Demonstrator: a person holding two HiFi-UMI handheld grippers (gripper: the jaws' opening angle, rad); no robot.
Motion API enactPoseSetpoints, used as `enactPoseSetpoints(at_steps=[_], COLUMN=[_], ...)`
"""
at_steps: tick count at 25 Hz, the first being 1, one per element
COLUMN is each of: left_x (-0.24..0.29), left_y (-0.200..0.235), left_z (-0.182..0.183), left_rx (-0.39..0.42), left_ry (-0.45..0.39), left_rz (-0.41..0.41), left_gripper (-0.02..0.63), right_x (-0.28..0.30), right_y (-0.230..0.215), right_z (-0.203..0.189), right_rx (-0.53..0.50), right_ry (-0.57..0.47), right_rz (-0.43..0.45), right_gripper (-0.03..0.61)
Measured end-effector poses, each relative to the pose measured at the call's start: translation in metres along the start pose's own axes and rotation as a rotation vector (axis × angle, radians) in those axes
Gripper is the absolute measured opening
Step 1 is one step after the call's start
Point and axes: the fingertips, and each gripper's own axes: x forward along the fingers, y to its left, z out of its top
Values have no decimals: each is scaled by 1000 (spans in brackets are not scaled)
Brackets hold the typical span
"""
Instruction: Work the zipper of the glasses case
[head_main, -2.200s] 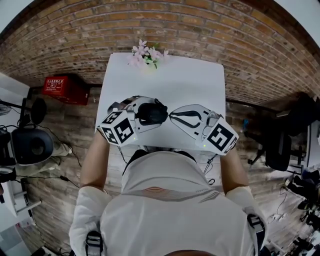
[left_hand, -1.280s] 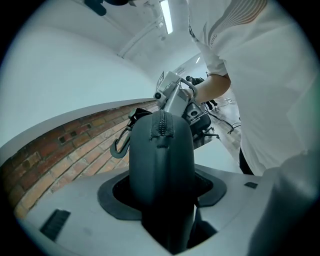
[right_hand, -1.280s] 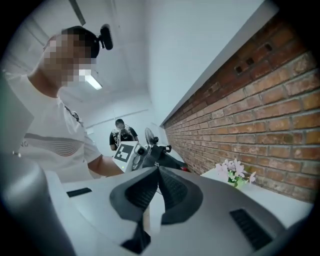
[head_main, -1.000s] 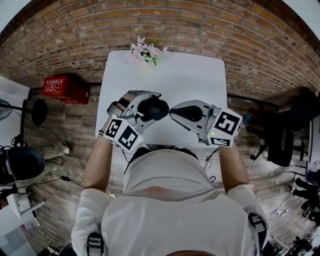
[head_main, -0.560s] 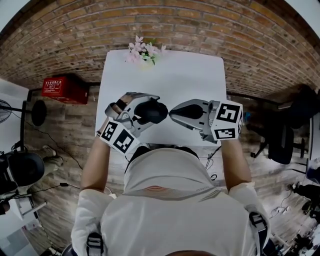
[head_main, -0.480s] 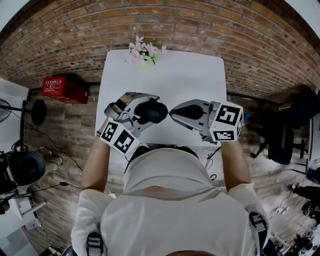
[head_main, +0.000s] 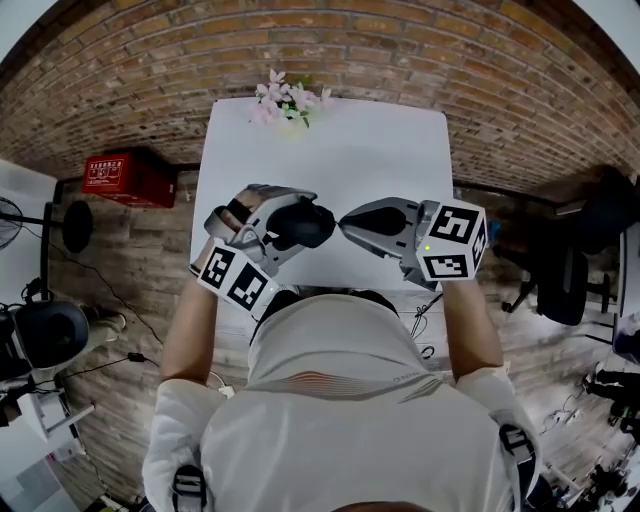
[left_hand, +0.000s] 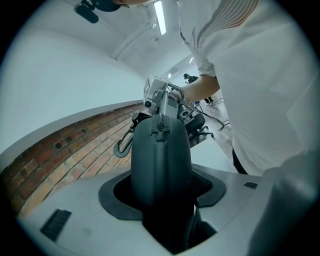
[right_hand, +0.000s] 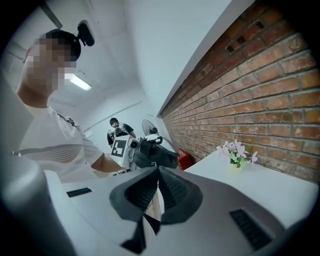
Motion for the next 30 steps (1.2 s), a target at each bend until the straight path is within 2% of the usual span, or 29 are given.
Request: enactPoseSetpoints(at_steps=[3, 6, 11, 14, 18, 26, 30], left_x=[0, 8, 13, 13, 13, 15, 9], left_y=[-7, -12, -19, -20, -19, -24, -21], left_z=[-2, -15, -27, -24, -15, -5, 6], left_rx=[-4, 25, 27, -22, -71, -64, -82], left_ry=[2, 54, 90, 63, 8, -21, -62], left_rz=[-32, -62, -93, -95, -94, -127, -119], left_gripper=[252, 252, 252, 252, 253, 255, 253], right_x=[0, -2, 1, 1, -2, 2, -1], right_y=[1, -5, -15, -13, -5, 3, 9], right_z=[-6, -13, -21, -22, -19, -23, -18], right_rx=[18, 23, 54, 68, 40, -10, 47], right_ry=[18, 53, 55, 45, 32, 48, 30], right_rz=[12, -14, -45, -25, 19, 52, 119], right_gripper=[55, 49, 49, 49, 54, 54, 52])
